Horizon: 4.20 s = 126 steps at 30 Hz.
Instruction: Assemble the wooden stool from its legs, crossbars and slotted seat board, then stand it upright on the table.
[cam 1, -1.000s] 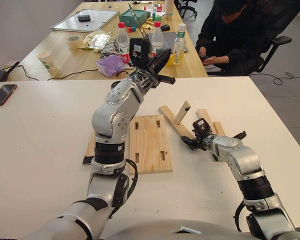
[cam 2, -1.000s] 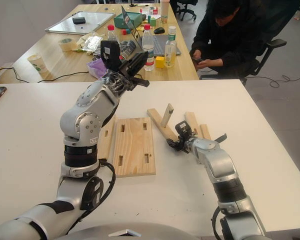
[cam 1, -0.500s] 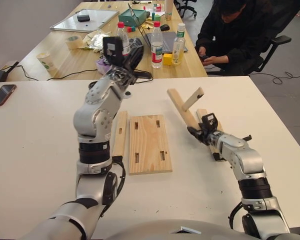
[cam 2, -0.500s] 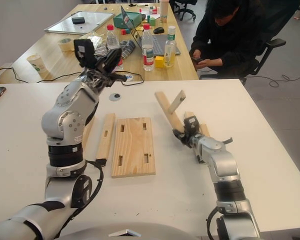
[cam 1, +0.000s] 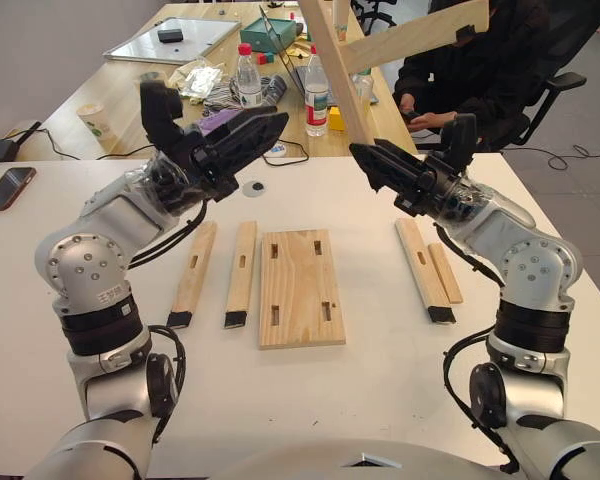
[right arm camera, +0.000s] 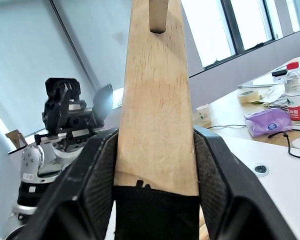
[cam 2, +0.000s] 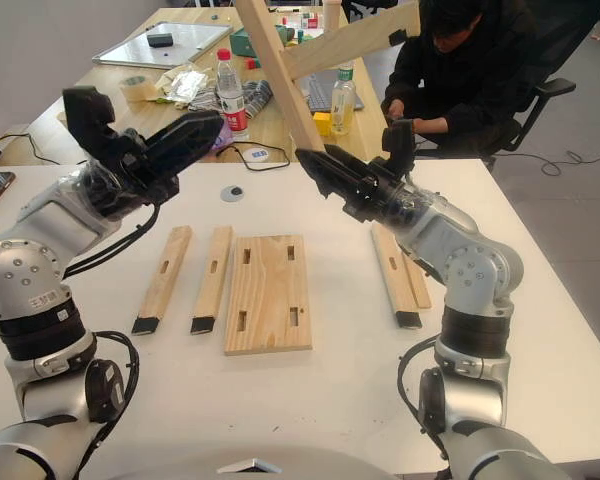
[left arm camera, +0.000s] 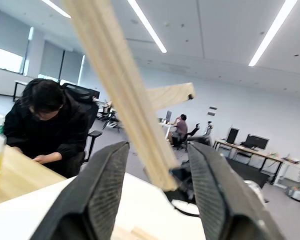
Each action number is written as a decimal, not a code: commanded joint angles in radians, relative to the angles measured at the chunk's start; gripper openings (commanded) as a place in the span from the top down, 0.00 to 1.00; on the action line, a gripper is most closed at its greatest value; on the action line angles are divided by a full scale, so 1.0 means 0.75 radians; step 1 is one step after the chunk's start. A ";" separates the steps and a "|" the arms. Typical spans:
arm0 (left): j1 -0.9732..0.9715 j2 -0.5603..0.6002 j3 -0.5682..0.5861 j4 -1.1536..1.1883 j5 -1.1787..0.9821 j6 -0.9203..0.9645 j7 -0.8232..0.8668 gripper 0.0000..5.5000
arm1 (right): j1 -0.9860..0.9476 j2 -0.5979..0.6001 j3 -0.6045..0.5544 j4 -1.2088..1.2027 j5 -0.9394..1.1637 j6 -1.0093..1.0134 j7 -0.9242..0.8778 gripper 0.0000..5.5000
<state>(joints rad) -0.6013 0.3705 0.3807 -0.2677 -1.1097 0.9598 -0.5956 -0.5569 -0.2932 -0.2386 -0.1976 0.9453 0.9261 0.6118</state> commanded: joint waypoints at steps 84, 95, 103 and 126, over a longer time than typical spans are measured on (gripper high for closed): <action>0.657 0.036 -0.335 0.270 0.567 -0.970 -0.699 0.63 | 0.183 -0.578 0.747 0.272 -1.034 -0.579 0.705 0.20; 0.639 0.013 -0.410 0.382 0.644 -1.074 -0.758 0.63 | 0.028 -0.502 0.631 0.448 -1.017 -0.562 0.643 0.25; 0.637 0.140 -0.506 0.425 0.730 -1.108 -0.871 0.63 | -0.105 -0.409 0.489 0.599 -0.957 -0.470 0.511 0.53; 0.818 0.400 -0.801 0.574 1.012 -1.023 -0.792 0.63 | -0.080 -0.353 0.433 0.580 -0.916 -0.446 0.405 0.99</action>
<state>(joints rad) -0.1179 0.5833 -0.0460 0.0380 -0.6116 0.0278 -1.2440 -0.6291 -0.5904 0.0920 0.2629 0.2448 0.5753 0.9317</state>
